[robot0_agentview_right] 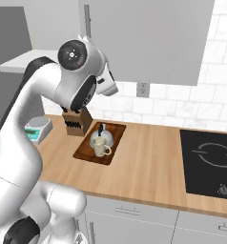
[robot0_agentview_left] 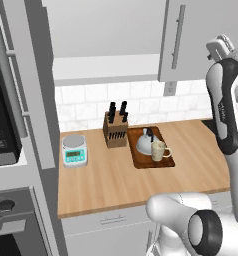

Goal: Pick the kettle from the counter and place it on the tray. Then pick the mug from the cabinet and place it on the tray. Then close the cabinet doors.

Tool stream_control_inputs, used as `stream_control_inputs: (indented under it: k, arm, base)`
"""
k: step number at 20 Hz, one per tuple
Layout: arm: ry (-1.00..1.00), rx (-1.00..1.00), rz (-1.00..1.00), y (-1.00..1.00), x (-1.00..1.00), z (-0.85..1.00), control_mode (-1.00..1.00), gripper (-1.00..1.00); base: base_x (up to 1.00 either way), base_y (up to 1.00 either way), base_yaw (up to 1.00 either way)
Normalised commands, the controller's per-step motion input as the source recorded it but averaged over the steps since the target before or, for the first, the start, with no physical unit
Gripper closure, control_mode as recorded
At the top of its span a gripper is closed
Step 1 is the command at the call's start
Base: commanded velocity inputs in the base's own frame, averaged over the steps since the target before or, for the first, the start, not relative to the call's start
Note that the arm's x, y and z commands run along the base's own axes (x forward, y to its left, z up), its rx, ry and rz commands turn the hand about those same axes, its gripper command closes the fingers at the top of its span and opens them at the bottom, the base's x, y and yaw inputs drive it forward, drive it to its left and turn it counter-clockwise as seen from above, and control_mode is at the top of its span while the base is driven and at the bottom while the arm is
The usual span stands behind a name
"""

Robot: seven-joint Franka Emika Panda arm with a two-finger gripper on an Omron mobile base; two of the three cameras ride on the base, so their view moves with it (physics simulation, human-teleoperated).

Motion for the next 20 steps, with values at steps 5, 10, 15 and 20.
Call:
stream_control_inputs:
  k: [5,10,15,20]
  arm:
    - [0.00,-0.09,0.09,0.36,-0.70,0.00,-1.00,-1.00]
    - [0.00,-0.14,0.09,0.37,-0.66,-0.15,-1.00,-1.00]
    - [0.00,-0.09,0.02,0.50,-0.45,-0.03,-1.00,-1.00]
    - [0.00,-0.09,0.00,0.49,-0.03,-0.16,-1.00,-1.00]
  base:
    - [0.00,0.00,0.00]
    - [0.00,0.00,0.00]
    - [0.00,0.00,0.00]
    - [0.00,0.00,0.00]
